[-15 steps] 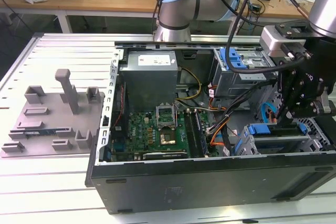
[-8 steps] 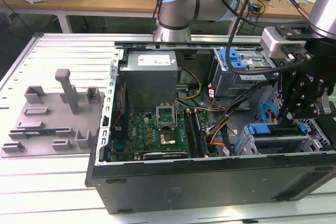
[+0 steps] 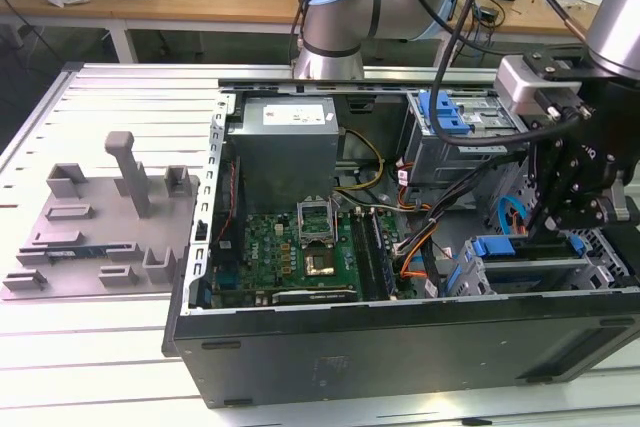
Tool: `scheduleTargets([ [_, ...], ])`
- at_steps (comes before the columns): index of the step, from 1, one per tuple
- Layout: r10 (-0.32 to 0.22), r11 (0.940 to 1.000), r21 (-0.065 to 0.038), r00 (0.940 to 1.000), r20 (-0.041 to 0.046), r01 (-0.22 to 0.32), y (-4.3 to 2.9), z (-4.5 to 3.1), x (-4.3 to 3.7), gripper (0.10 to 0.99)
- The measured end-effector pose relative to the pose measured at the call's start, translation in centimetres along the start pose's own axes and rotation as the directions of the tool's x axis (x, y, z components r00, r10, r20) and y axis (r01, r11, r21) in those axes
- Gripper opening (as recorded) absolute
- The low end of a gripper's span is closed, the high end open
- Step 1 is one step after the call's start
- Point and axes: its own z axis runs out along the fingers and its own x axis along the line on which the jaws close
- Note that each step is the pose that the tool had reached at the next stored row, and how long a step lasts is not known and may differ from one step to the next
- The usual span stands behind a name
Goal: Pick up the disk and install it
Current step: 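Insert the second disk wire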
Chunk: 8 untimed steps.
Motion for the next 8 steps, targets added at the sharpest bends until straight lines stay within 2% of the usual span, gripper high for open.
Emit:
scheduleTargets([
  [8, -0.006, 1.0, 0.0, 1.0, -0.0024, 0.006, 0.01, 0.22, -0.04, 0.161],
])
